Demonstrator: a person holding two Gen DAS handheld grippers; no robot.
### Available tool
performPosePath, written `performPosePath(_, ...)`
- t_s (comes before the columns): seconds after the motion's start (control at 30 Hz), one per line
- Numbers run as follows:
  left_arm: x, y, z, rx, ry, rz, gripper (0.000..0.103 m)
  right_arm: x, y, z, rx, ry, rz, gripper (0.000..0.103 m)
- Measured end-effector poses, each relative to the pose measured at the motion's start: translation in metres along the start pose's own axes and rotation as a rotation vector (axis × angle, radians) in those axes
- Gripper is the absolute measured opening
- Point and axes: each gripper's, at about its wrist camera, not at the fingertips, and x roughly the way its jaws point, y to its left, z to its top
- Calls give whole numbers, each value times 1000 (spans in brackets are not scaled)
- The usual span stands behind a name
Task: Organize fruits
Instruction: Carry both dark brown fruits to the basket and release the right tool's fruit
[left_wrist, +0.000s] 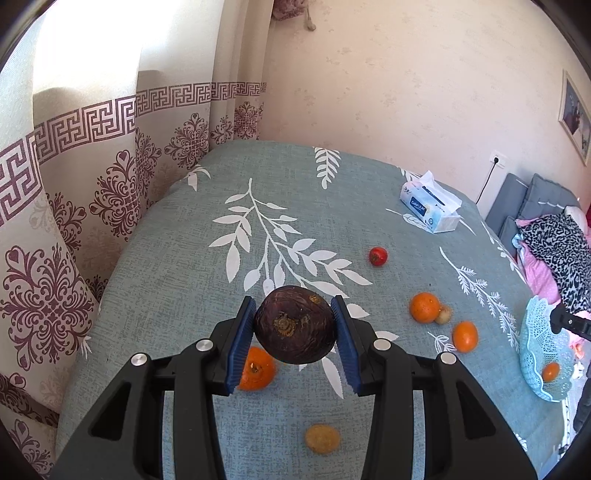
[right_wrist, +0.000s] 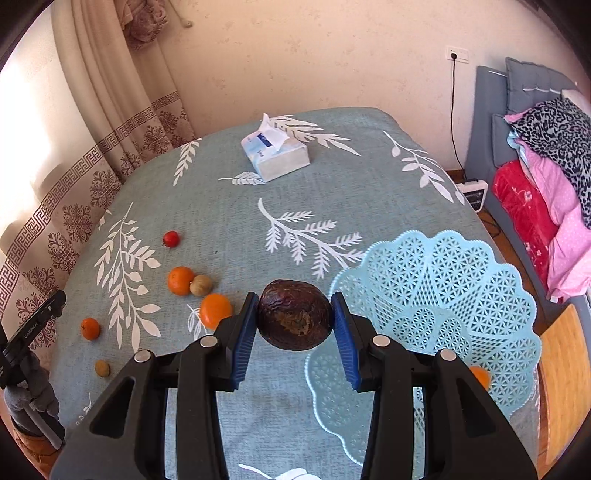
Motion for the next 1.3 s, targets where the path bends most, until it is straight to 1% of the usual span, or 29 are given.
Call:
performPosePath(0.13,-2,-5,-2,13,1,-8,42,-1,-24,-12,48,16,-23,41)
performPosePath(0.3,-3,-12,-6,27,3,-15,42,-5,-47,-31,97,27,-24,41)
performPosePath(0.6,-5,-26,-13,53,13,-27,42,-9,-71,-61,157,54,-22,41)
performPosePath(0.77,-3,-41,-22,79,30,-37,42,-11,-78,-70,181,39,-33,42)
performPosePath(0.87,-2,-50,-27,95,40,-45,42,-16,-82,-72,196,13,-39,46)
performPosePath(0.9,-2,-54,-29,101,43,-48,42,-18,-85,-72,207,0,-39,53)
performPosePath(0.93,-2,-58,-31,107,46,-52,42,-22,-86,-72,216,-16,-41,54)
performPosePath(1.07,-2,-77,-37,141,58,-73,42,-37,-93,-70,225,-97,-78,54)
performPosePath(1.2,-2,-105,-42,192,74,-102,42,-54,-102,-69,239,-192,-131,54)
performPosePath(1.3,-3,-128,-44,234,80,-122,42,-61,-111,-71,260,-242,-159,57)
